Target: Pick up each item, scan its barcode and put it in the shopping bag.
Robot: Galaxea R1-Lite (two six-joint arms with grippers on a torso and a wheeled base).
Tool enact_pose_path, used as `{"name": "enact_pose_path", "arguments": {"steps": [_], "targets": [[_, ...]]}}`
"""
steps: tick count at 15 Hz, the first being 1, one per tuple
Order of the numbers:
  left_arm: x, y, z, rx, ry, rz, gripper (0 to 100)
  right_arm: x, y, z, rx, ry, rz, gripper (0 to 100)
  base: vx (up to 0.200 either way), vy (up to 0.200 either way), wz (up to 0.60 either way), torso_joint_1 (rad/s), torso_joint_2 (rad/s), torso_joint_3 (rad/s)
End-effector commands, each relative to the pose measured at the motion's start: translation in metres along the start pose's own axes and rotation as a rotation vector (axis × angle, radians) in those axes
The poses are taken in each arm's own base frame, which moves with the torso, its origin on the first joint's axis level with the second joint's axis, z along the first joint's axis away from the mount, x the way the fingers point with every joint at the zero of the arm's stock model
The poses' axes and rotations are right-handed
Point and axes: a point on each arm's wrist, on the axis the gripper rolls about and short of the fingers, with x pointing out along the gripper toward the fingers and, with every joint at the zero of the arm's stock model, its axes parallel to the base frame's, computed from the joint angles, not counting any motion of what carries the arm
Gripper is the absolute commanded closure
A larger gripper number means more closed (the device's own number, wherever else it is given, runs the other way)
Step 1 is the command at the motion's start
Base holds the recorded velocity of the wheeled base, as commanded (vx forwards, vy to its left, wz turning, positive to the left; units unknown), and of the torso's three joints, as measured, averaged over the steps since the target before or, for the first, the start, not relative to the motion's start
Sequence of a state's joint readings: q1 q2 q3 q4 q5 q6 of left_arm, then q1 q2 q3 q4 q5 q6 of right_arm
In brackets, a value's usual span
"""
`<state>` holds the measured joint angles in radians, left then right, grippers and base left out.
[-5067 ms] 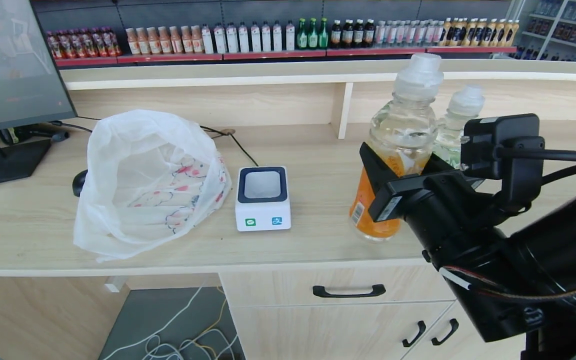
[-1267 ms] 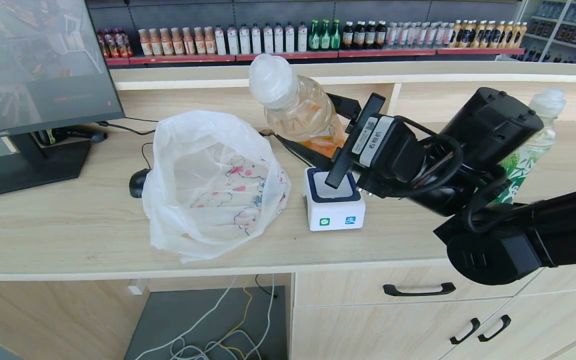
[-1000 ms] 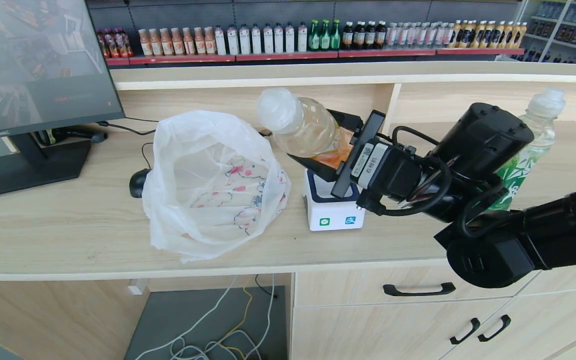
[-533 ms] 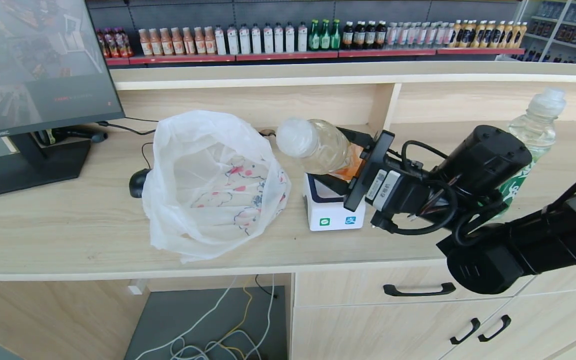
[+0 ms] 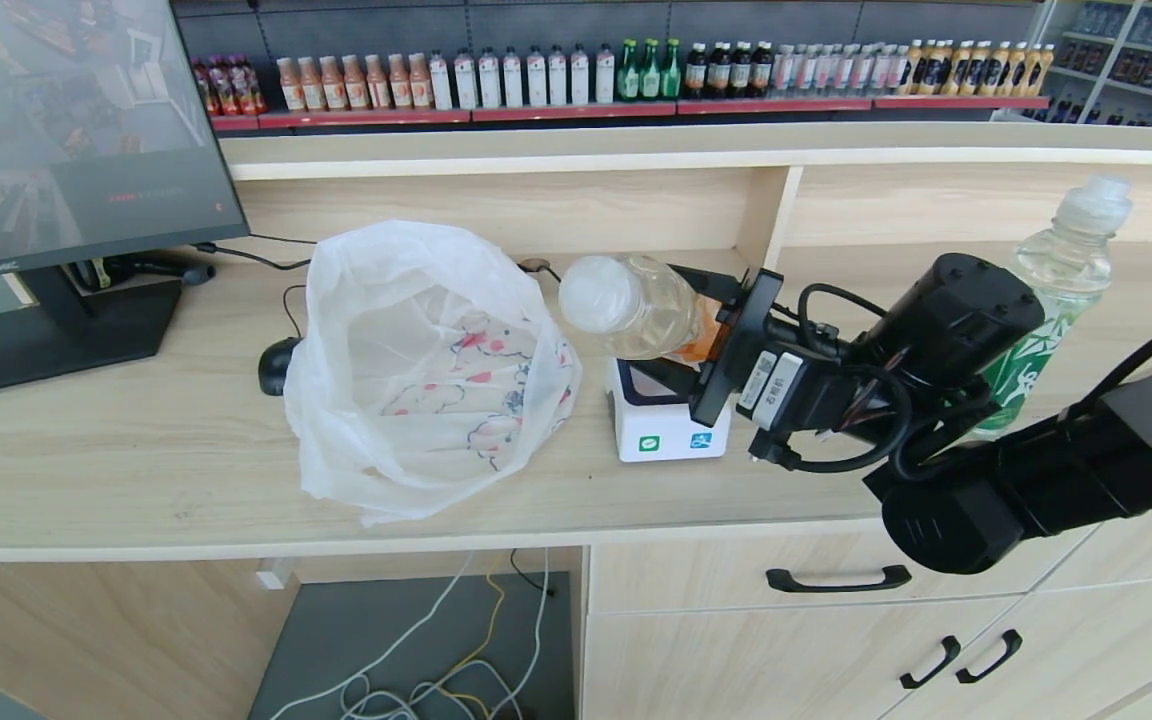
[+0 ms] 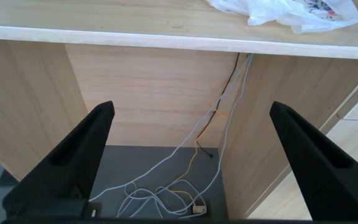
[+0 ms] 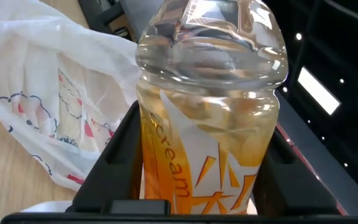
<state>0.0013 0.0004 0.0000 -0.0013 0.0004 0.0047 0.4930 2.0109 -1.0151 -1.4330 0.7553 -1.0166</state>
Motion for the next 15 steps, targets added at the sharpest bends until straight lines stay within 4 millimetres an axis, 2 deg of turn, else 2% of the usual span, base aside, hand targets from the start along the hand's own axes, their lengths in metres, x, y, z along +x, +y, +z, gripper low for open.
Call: {"name": "enact_pose_path", "arguments": {"steps": [1, 15], "targets": [[0.0000, 0.0000, 0.0000, 0.000, -0.001, 0.000, 0, 0.0018, 0.0060, -0.0039, 0.009, -0.006, 0.014, 100, 0.000, 0.000, 0.00, 0.000, 0.00, 0.000], [0.0000, 0.0000, 0.0000, 0.000, -0.001, 0.001, 0, 0.0015, 0.0106, -0.0054, 0.009, -0.035, 0.043, 100, 0.000, 0.000, 0.00, 0.000, 0.00, 0.000]]}}
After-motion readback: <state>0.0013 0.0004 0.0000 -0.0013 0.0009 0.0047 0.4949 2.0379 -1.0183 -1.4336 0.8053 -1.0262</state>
